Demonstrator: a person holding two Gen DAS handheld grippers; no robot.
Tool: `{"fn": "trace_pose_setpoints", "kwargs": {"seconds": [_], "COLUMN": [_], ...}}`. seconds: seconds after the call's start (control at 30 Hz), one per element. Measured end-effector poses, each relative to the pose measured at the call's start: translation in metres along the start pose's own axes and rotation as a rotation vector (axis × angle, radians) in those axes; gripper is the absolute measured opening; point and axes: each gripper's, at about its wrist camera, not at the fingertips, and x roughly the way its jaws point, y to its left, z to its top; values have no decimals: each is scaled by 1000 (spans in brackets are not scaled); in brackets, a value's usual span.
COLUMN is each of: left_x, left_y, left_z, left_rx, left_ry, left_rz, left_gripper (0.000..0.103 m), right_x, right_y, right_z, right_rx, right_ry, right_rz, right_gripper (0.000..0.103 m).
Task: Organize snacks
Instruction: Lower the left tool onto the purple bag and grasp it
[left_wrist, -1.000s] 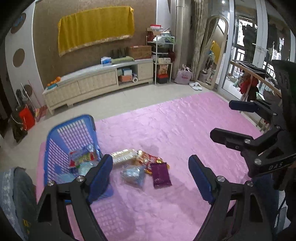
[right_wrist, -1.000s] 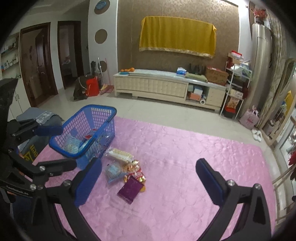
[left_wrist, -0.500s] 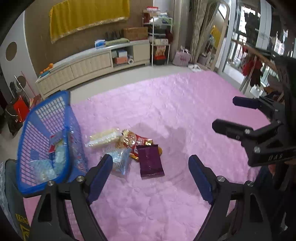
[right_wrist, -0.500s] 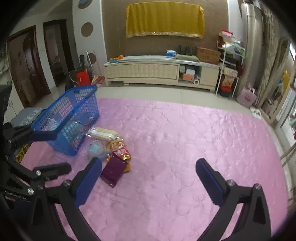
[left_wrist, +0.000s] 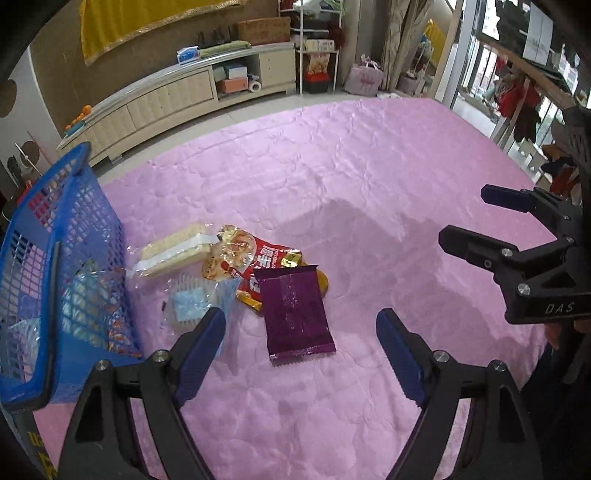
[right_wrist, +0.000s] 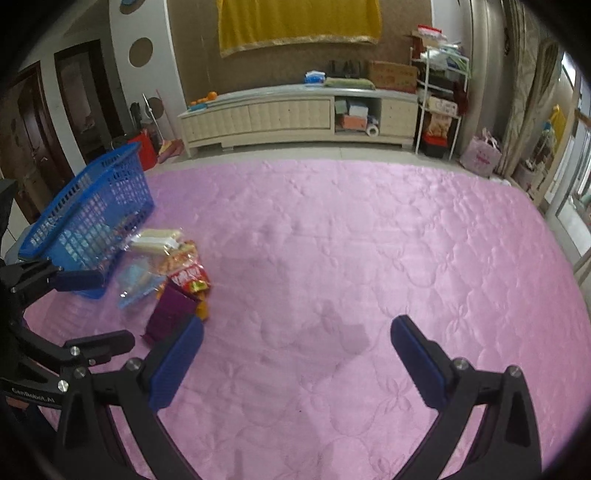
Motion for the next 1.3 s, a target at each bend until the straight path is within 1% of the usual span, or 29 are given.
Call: {"fn": "trace_pose_setpoints", "kwargs": {"seconds": [0.13,0.27,0.37,0.63,0.7,0.77,0.87,0.93,1.0,1.03,1.2,1.3], "left_x": [14,30,40,54,58,61,63,64,65,66,63,46], "left_y": [1,3,3,2,1,1,2,3,4,6,6,11], "left_z": [6,10,11,12,11,9,8,8,9,8,-2,-13], "left_rx": [-19,-34,-24,-28,-22,-25,-40,-58,-75,-78,-90,-124], "left_ry": [31,65,89,130,141,152,163,165,164,163,151,109], "left_rz": [-5,-13,6,23,42,62,80,76,64,61,57,65], "left_gripper": [82,82,82,69,61,59,58,57,47,46,46,46], "right_x": [8,12,12,16,16,15,14,16,18,19,19,20], "right_y": [-6,-10,-10,-10,-10,-10,-10,-11,-11,-11,-10,-8], "right_z": [0,1,2,3,4,5,6,5,5,5,5,4], "right_rx": [3,22,26,37,43,44,50,53,61,63,63,57], "right_ry": [16,31,26,48,52,48,47,59,70,75,81,87], "right_rz": [-18,-5,-2,26,33,34,39,46,54,56,55,62], "right_gripper": [102,102,102,102,102,102,102,102,102,102,102,102]}}
